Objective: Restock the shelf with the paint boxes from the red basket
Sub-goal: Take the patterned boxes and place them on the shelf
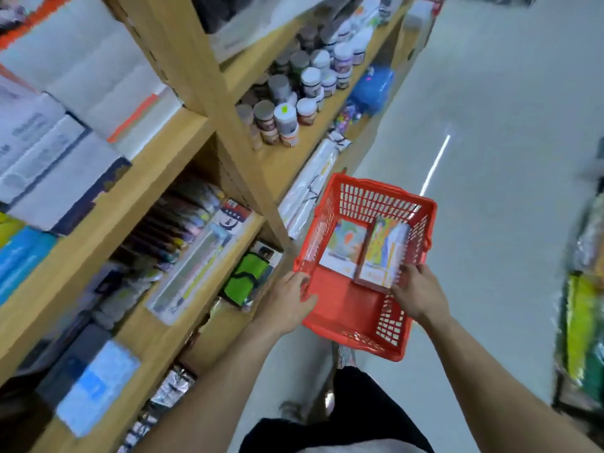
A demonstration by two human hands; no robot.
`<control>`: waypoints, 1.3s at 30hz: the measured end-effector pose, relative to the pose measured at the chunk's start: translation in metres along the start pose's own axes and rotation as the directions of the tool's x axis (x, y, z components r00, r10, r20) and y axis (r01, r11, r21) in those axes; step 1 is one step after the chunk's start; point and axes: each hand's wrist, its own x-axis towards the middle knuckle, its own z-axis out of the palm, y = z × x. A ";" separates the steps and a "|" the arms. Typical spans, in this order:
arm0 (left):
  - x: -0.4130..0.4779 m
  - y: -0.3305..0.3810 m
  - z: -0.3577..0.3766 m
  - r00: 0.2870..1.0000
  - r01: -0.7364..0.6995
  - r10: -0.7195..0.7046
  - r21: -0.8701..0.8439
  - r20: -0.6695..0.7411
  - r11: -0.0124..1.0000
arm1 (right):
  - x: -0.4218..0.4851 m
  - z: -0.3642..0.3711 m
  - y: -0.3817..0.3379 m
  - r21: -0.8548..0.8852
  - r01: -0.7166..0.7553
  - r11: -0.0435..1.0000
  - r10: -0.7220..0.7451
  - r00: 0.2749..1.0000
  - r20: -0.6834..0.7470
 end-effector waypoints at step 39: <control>0.277 0.025 0.232 0.948 0.212 -0.042 -0.531 0.315 0.820 | 0.081 0.110 0.077 0.294 -0.084 0.952 0.195 0.908 -0.371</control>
